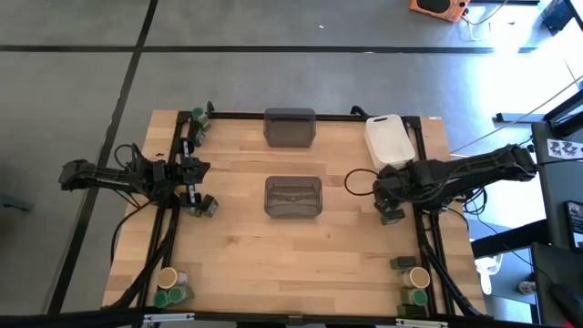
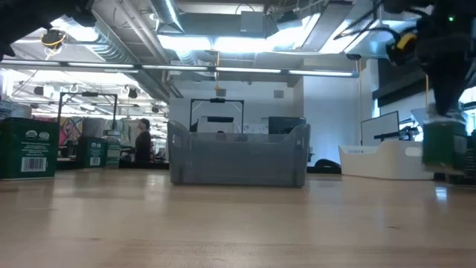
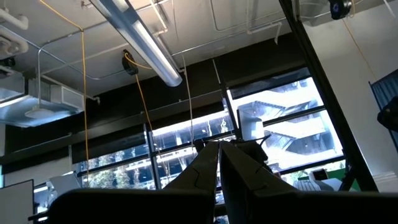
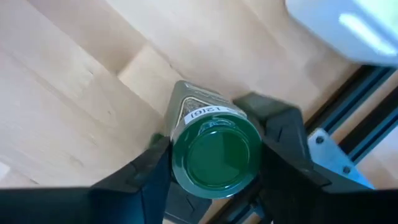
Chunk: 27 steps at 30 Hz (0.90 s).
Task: Sort spices by type
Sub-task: Put the green seasoning bottle into the white bin
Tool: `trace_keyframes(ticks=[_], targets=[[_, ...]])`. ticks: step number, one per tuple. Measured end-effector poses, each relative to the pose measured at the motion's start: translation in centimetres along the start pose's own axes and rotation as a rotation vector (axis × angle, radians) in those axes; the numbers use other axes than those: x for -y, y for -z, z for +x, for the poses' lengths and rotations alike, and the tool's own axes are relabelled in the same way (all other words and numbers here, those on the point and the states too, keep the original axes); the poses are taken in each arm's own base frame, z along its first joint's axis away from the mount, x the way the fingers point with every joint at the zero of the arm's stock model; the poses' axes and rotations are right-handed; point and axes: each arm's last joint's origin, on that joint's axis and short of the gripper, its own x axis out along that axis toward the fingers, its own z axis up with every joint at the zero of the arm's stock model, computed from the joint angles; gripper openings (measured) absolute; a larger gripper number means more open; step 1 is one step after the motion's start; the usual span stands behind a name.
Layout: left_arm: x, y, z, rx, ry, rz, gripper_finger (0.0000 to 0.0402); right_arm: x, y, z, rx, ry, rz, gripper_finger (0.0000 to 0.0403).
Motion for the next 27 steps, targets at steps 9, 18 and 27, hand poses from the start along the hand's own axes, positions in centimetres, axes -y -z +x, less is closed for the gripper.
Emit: trace_keyframes(ticks=[9,18,27], targets=[[0.0,0.0,0.0,0.0,0.0,0.001,0.0013,0.2,-1.1,-3.4,0.189,0.035,-0.008,0.0211],[0.0,0.0,0.0,0.0,0.0,0.002,0.0013,1.8,-3.7,-5.7,0.392,0.146,0.024,0.0209],[0.0,0.0,0.0,0.0,0.0,0.001,0.0013,5.1,-7.5,-5.4,0.457,0.282,0.049,0.0211]])
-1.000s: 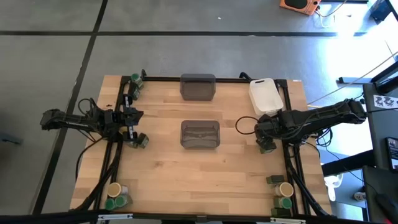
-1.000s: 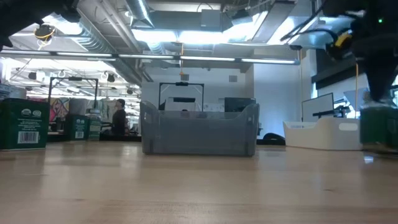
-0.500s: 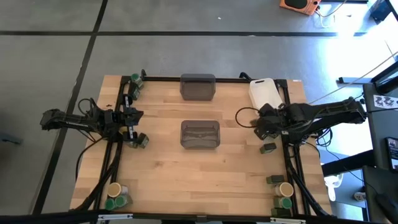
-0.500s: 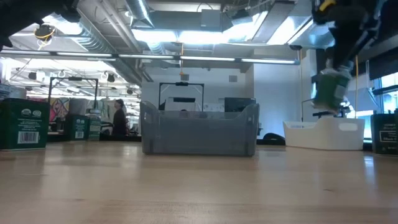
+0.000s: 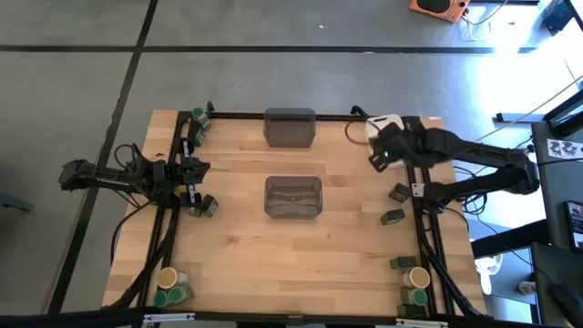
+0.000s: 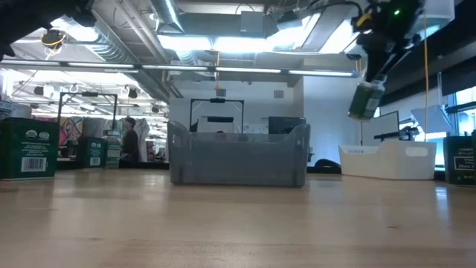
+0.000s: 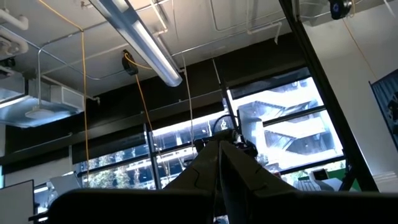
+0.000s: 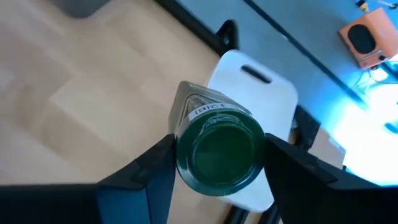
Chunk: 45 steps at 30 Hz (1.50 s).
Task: Sort spices by type
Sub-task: Put the green seasoning bottle into the white bin
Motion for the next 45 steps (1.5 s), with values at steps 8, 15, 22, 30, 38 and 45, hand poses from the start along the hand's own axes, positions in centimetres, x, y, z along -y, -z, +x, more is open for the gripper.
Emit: trace_keyframes(ticks=[8,15,22,30,38,45], targets=[[0.0,0.0,0.0,0.0,0.0,0.003,0.0013,2.8,-3.0,3.5,-0.012,0.01,0.042,0.0216],[0.0,0.0,0.0,0.0,0.0,0.003,0.0013,4.8,-4.3,7.7,-0.123,0.006,0.061,0.0217],[0.0,0.0,0.0,0.0,0.0,0.003,0.0013,5.9,-4.5,12.1,-0.272,0.006,0.064,0.0218],[0.0,0.0,0.0,-0.005,0.002,0.011,0.0013,6.0,-4.8,15.7,-0.339,-0.034,0.059,0.0218],[0.0,0.1,0.0,-0.007,0.003,0.015,0.0013,5.5,-5.0,17.6,-0.356,-0.053,0.04,0.0218],[0.0,0.1,0.0,-0.007,0.002,0.016,0.0013,5.4,-5.2,17.9,-0.337,-0.053,0.063,0.0219]])
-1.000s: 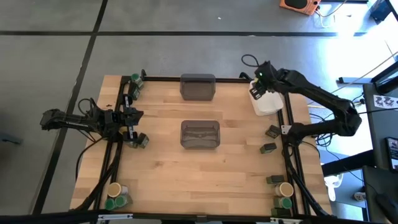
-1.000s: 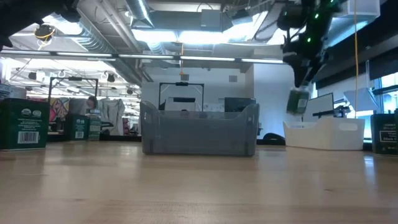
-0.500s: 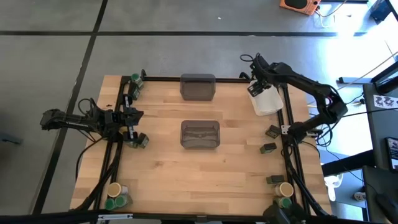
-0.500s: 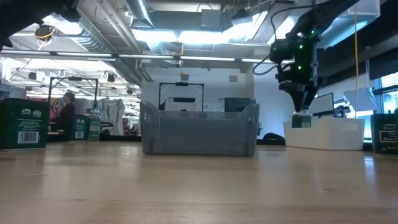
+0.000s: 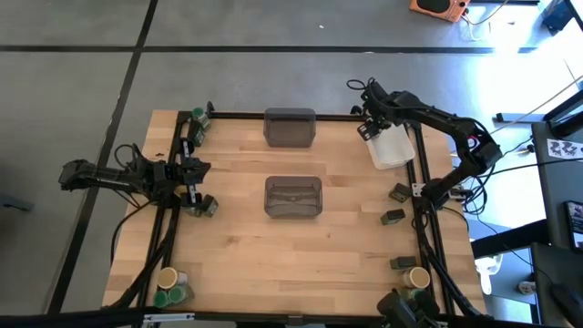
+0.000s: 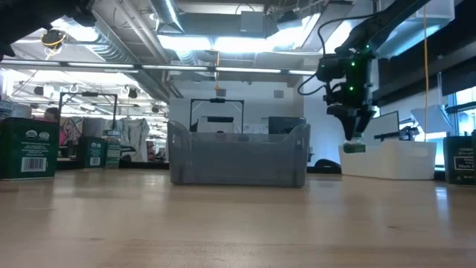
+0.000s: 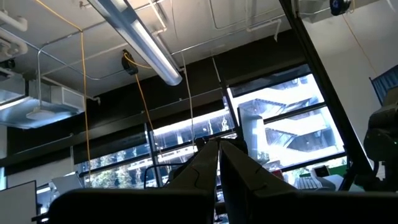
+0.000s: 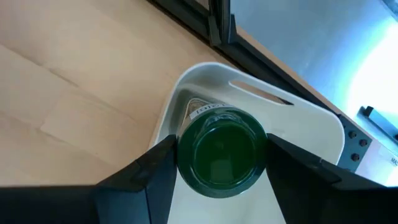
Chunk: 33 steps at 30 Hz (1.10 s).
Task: Sort spices by type
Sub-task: Put the green seasoning bottle into the white bin, then put the golden seasoning bottle into the bottom black bin
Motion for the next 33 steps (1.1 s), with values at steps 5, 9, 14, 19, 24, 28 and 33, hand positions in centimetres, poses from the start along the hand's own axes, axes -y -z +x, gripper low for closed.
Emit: trace_keyframes(ticks=[5,9,14,19,24,28,33], targets=[[0.0,0.0,0.0,0.0,0.0,0.0,0.0013,0.1,0.1,0.1,-0.004,0.046,-0.006,0.0242],[0.0,0.0,0.0,0.0,0.0,0.0,0.0013,0.1,0.2,0.2,-0.016,0.064,-0.031,0.0272],[0.0,0.0,0.0,-0.004,0.001,0.019,0.0013,0.7,-0.5,-2.0,-0.029,0.068,-0.034,0.0297],[0.0,0.1,0.0,-0.009,0.004,0.03,0.0013,1.5,-0.8,-5.9,0.064,0.016,0.027,0.0304],[0.2,0.4,0.0,-0.042,0.017,0.02,0.0013,0.9,0.5,-9.4,0.18,-0.09,0.005,0.0305],[0.2,0.8,0.0,-0.097,-0.008,0.027,0.0018,-0.5,1.8,-12.3,0.299,-0.135,-0.055,0.0305],[0.1,1.4,-0.1,-0.158,-0.041,-0.011,0.0067,-2.4,3.1,-15.5,0.492,-0.218,-0.134,0.0305]])
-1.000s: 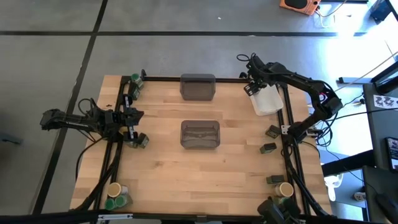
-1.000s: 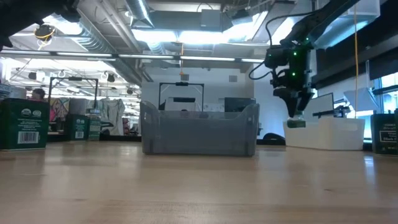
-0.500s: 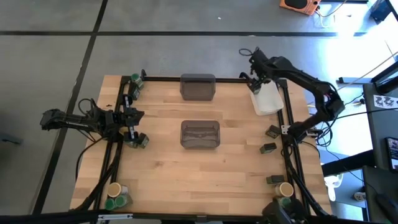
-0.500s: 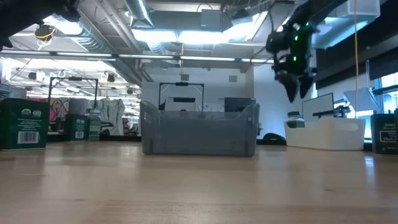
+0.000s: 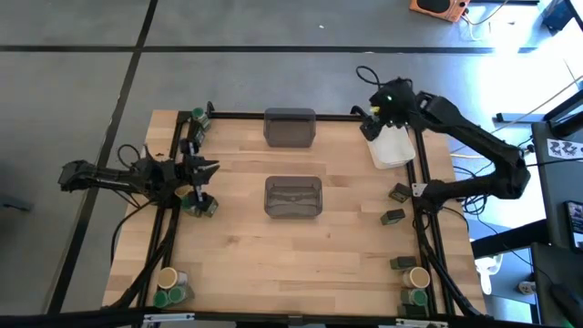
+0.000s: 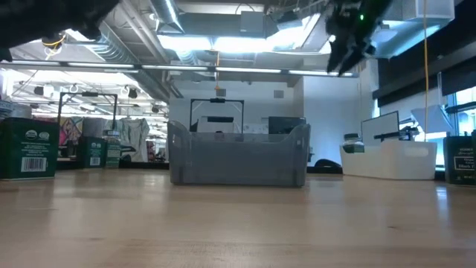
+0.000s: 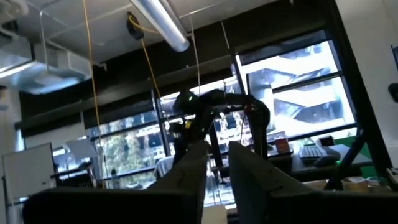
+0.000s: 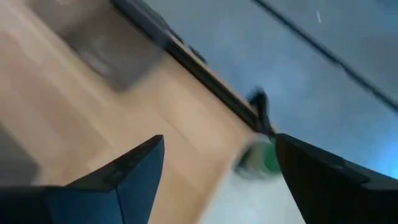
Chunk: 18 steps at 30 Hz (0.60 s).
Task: Sort spices by type
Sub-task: Put the golden seasoning bottle into the bottom black bin
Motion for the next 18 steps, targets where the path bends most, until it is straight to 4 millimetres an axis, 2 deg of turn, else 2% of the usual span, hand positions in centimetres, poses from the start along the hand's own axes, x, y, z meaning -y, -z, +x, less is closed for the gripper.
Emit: trace_keyframes(ticks=[4,10,14,18], targets=[[0.1,0.6,0.4,-0.105,0.015,-0.012,0.013,-2.2,0.7,-0.8,0.143,-0.082,-0.081,0.0305],[0.2,0.2,2.0,-0.258,0.009,-0.078,0.0207,-5.2,3.1,0.5,0.284,-0.181,-0.167,0.0305],[0.4,0.2,2.7,-0.317,0.018,-0.104,0.0227,-6.7,4.2,1.3,0.37,-0.222,-0.235,0.0305],[0.3,-0.2,3.3,-0.337,-0.01,-0.1,0.0229,-7.5,4.3,1.3,0.432,-0.243,-0.284,0.0305]])
